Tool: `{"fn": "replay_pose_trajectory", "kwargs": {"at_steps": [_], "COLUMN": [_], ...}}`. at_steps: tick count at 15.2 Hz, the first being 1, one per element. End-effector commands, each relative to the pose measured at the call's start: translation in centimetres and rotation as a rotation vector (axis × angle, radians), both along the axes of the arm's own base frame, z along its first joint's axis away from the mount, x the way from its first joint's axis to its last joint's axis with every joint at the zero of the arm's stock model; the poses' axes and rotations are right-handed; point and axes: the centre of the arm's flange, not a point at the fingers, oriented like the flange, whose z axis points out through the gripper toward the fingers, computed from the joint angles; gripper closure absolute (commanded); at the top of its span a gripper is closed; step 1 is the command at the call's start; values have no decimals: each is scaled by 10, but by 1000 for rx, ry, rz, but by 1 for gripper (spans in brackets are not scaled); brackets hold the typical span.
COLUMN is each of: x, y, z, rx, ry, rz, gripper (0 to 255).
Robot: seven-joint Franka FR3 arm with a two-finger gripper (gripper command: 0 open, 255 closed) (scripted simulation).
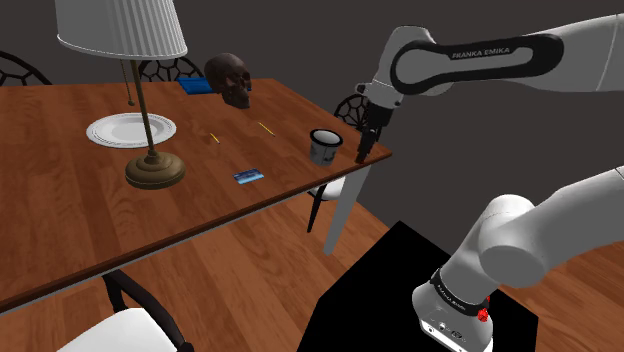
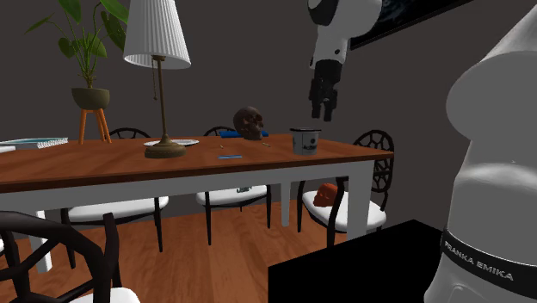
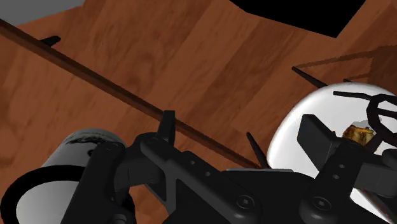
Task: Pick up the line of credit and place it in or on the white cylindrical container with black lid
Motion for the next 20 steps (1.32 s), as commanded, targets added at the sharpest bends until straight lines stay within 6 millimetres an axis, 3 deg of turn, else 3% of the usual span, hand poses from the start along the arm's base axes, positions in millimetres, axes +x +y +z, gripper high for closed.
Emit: {"fn": "replay_pose_trajectory", "kwargs": {"at_steps": [1,10,20], "x": [18,102,184], "y": [2,35,107], "z": [-14,-66,-103], "rx": [30,165,316], "ry": [-34,-170,-321], "rz": [72,379,721], "gripper": [0,0,0]}}
